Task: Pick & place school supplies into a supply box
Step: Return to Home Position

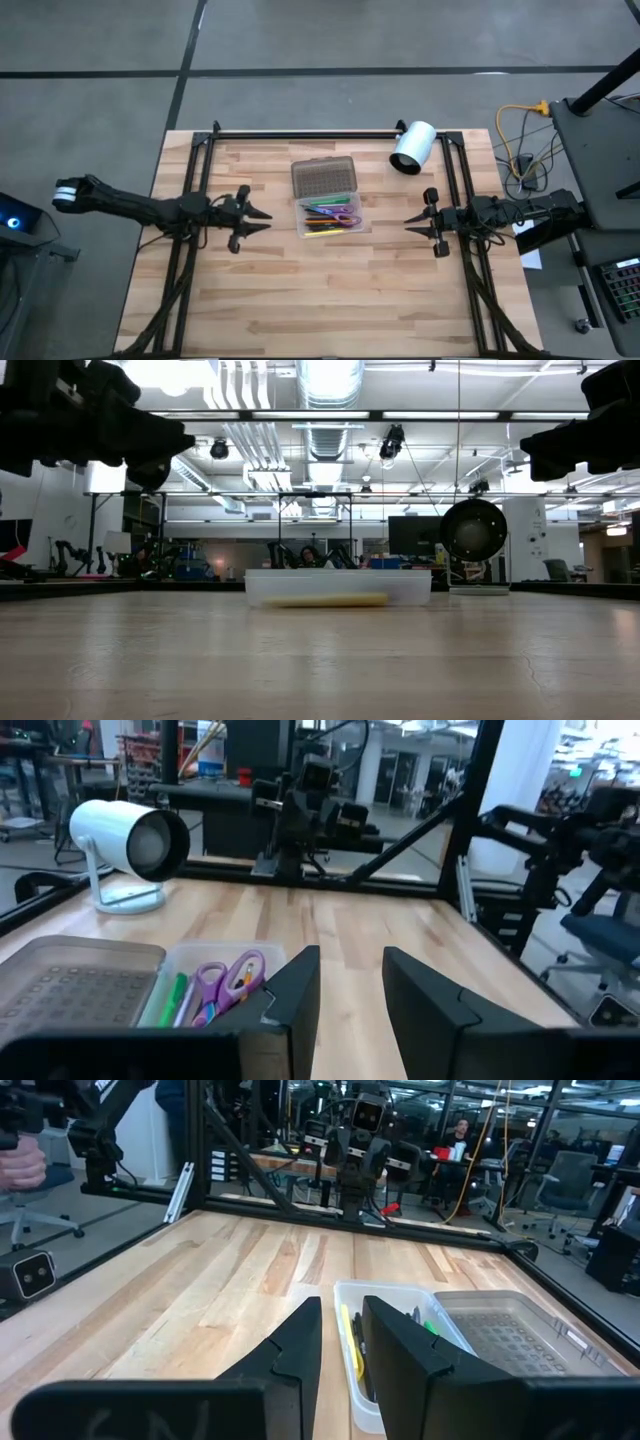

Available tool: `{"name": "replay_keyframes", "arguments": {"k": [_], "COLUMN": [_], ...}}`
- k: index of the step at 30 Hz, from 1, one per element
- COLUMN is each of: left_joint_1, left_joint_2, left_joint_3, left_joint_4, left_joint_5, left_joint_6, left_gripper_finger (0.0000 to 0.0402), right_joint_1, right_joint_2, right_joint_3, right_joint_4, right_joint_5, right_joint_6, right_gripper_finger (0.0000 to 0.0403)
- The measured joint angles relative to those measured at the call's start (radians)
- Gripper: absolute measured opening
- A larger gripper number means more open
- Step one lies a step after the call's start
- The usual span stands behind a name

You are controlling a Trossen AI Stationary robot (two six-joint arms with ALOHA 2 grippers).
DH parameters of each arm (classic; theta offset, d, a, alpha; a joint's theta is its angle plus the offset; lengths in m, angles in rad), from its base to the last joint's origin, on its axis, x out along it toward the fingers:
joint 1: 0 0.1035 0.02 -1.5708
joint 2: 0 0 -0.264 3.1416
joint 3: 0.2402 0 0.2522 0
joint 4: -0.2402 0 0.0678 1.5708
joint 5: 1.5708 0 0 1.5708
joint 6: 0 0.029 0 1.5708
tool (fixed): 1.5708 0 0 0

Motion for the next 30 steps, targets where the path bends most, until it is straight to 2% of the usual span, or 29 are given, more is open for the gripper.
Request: {"name": "replay_keyframes", "arguments": {"k": [11, 19, 30], "left_joint_1": [0.000, 0.000, 0.000], "left_joint_2": [-0.160, -0.244, -0.391], "left_joint_3": [-0.075, -0.074, -0.075], "left_joint_4": [-0.004, -0.042, -0.208], "left_joint_5": [0.004, 0.034, 0.044], "left_joint_6": [-0.008, -0.008, -0.001], "left_gripper_finger": [0.0096, 0.0096, 0.0096], "right_joint_1": [0.000, 0.000, 0.000], "right_joint_2": [0.000, 0.000, 0.000], "right_joint_3": [0.000, 0.000, 0.000], "right_joint_4": [0.000, 0.000, 0.000], "right_joint_5": [0.000, 0.000, 0.000], "right_joint_6": [0.000, 0.000, 0.000], "right_gripper_finger": [0.0068, 0.0068, 0.0068]}}
